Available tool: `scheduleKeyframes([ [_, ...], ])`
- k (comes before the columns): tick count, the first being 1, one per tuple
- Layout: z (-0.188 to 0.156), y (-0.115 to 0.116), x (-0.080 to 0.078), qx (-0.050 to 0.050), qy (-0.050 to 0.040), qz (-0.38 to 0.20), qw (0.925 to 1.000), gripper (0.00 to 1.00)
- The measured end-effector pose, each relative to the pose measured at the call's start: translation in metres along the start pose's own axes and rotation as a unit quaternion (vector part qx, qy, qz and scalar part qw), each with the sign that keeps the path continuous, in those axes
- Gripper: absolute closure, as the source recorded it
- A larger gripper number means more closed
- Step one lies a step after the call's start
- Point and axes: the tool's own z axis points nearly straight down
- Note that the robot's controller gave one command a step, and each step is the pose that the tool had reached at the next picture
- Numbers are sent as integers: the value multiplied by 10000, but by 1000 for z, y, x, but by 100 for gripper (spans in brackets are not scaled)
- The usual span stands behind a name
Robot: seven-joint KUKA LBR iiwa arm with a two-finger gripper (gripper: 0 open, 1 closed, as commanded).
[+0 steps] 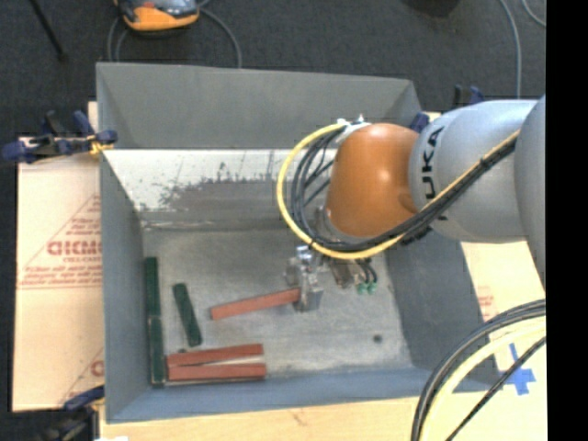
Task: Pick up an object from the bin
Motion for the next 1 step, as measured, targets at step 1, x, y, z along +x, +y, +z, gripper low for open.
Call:
scheduleKeyframes([
  [1,-117,10,-1,4,-41,274,9996,100],
])
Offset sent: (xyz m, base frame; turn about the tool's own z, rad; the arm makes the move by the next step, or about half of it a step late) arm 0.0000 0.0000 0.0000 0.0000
